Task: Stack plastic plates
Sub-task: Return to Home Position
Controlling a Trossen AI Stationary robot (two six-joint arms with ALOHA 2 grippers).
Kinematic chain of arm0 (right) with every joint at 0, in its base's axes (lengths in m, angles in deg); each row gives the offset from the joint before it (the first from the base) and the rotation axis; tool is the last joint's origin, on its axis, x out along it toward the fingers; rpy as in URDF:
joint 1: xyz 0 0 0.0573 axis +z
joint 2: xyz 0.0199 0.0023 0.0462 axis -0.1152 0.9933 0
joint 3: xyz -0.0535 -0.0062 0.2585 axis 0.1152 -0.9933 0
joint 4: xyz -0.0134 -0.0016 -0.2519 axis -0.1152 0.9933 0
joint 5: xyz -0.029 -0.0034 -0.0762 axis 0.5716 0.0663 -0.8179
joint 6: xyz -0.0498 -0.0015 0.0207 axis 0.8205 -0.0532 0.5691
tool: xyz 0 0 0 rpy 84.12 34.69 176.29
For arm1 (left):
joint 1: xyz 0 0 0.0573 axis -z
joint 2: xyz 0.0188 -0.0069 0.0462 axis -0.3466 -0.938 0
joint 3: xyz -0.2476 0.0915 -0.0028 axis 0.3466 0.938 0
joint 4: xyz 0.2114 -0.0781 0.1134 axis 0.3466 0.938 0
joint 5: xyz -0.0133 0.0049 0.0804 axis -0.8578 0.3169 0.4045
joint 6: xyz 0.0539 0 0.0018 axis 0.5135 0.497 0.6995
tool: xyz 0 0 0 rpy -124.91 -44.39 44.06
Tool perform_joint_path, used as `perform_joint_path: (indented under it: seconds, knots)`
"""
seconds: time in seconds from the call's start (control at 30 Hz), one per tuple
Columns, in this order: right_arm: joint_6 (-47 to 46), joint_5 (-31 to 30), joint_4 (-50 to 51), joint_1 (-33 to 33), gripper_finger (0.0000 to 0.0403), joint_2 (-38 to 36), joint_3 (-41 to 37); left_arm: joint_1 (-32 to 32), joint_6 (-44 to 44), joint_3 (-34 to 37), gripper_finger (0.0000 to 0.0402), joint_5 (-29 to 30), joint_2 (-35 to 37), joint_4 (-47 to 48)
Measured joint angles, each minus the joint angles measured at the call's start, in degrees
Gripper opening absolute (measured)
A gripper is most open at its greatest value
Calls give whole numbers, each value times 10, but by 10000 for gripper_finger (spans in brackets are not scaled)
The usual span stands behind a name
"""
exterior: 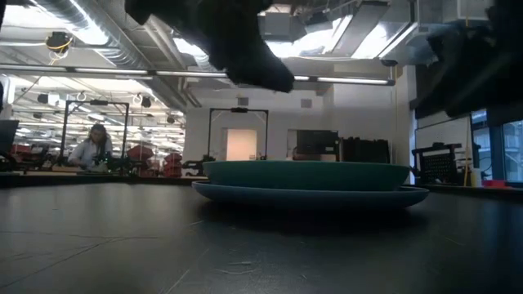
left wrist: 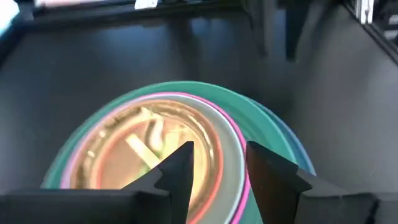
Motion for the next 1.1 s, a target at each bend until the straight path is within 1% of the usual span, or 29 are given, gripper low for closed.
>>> perform_joint_path:
  seconds: [0.1, 0.2, 0.23, 0.3, 0.37, 0.43, 0.5, 0.53, 0.63, 0.8, 0.9, 1.0, 1.1]
  knots:
    - [43, 4, 23, -22, 162, -45, 0, -6, 49, 32, 141, 0, 33, 16]
    - [92, 34, 20, -51, 136, -100, -9, -32, 36, 84, 141, -15, 68, -27]
    - [112, 53, 8, -65, 122, -121, -20, -43, 31, 107, 141, -25, 87, -37]
    - [152, 110, -31, -100, 91, -170, -53, -62, 21, 144, 141, -54, 123, -88]
    - [188, 177, -89, -148, 58, -222, -95, -76, 10, 186, 141, -81, 170, -119]
    - [209, 236, -145, -197, 25, -282, -141, -91, 3, 227, 141, -86, 219, -143]
    - [215, 278, -207, -244, 7, -336, -186, -103, -5, 267, 141, -77, 268, -163]
    - [216, 293, -236, -266, 6, -365, -211, -109, -12, 287, 141, -70, 295, -175]
    - [210, 335, -303, -322, 19, -436, -275, -126, -32, 352, 141, -63, 370, -208]
    - [173, 377, -338, -385, 25, -538, -354, -139, -61, 463, 141, -60, 482, -267]
    - [153, 390, -344, -404, 25, -595, -388, -140, -77, 525, 141, -54, 549, -308]
    - [137, 389, -341, -412, 25, -650, -416, -140, -90, 577, 141, -50, 609, -339]
    - [127, 379, -317, -411, 25, -696, -426, -138, -101, 579, 141, -43, 662, -280]
